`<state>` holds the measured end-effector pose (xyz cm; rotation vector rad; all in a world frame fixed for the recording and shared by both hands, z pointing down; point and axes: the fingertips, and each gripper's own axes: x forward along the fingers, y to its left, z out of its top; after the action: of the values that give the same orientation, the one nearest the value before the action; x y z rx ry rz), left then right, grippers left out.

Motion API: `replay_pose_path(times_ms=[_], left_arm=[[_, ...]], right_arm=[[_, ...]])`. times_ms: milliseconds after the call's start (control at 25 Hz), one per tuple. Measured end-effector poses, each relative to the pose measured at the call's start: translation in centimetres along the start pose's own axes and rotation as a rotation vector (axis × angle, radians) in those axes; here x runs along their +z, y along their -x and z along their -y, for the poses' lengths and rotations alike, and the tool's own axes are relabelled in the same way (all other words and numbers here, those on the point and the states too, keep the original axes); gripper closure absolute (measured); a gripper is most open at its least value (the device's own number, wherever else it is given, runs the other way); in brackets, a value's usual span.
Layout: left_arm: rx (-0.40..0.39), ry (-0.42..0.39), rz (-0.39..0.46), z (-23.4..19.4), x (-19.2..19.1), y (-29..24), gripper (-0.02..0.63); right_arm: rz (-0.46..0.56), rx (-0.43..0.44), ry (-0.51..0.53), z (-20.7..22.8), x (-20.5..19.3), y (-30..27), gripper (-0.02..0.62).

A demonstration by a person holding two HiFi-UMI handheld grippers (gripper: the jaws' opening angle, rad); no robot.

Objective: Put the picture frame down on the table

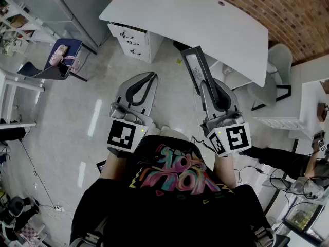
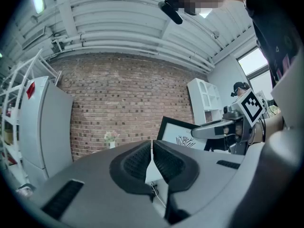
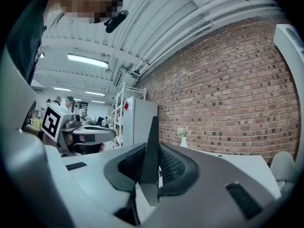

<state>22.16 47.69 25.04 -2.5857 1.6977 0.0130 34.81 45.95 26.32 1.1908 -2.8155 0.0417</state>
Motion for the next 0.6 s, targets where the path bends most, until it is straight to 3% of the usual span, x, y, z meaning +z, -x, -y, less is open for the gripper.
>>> replay_pose_path(times_ms=[600], left_arm=[[0.071, -0.016, 0.014, 3.6, 0.1, 0.8, 0.574]], right_arm=[[0.031, 0.025, -0.046, 1.9, -1.0, 4.1, 0.509]])
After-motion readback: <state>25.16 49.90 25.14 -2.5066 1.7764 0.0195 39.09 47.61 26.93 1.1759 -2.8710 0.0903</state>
